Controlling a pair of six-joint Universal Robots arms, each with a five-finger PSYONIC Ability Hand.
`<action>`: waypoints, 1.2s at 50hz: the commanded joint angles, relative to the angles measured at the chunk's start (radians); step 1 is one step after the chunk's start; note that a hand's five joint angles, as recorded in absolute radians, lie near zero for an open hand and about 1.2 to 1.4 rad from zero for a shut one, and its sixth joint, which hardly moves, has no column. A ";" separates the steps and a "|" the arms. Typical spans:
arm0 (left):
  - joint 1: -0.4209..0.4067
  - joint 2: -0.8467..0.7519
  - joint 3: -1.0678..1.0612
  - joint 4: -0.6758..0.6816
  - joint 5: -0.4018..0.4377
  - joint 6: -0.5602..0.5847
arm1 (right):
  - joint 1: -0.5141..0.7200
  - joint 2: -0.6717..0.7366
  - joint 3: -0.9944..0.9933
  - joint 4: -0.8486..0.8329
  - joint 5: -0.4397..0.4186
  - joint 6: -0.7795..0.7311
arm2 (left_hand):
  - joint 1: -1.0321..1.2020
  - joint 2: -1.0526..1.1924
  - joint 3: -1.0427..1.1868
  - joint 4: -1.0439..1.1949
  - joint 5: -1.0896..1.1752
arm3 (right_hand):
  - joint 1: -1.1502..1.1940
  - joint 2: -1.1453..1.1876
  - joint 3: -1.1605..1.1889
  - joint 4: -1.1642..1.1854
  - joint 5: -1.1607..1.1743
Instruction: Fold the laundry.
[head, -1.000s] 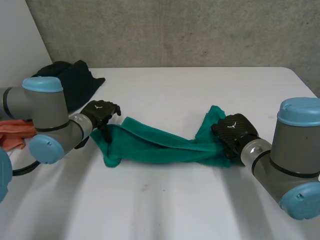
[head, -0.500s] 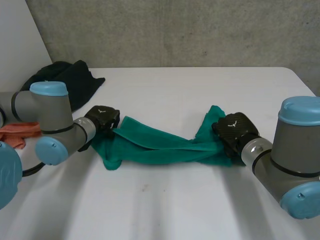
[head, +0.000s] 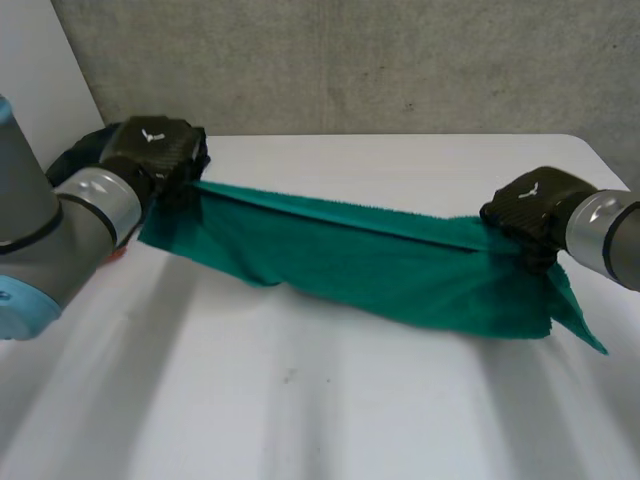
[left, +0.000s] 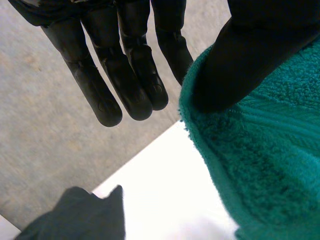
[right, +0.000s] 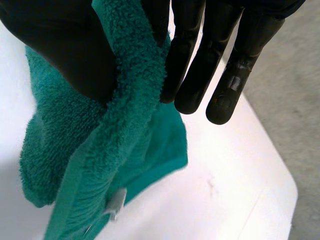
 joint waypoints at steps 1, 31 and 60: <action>-0.013 -0.191 0.095 0.110 -0.009 0.007 | 0.009 0.178 -0.118 -0.140 0.014 -0.021 | 0.240 0.200 0.205 0.198 0.236 | 0.439 0.219 0.216 0.205 0.253; -0.123 -0.172 -0.029 0.587 -0.117 0.016 | 0.053 0.316 -0.200 -0.442 0.057 0.188 | 0.240 0.200 0.205 0.198 0.236 | 0.439 0.219 0.216 0.205 0.253; -0.083 -0.077 -0.212 0.489 -0.107 0.007 | -0.092 0.143 0.239 -0.441 -0.044 0.483 | 0.240 0.200 0.205 0.198 0.236 | -0.679 -0.898 -0.902 -0.913 -0.864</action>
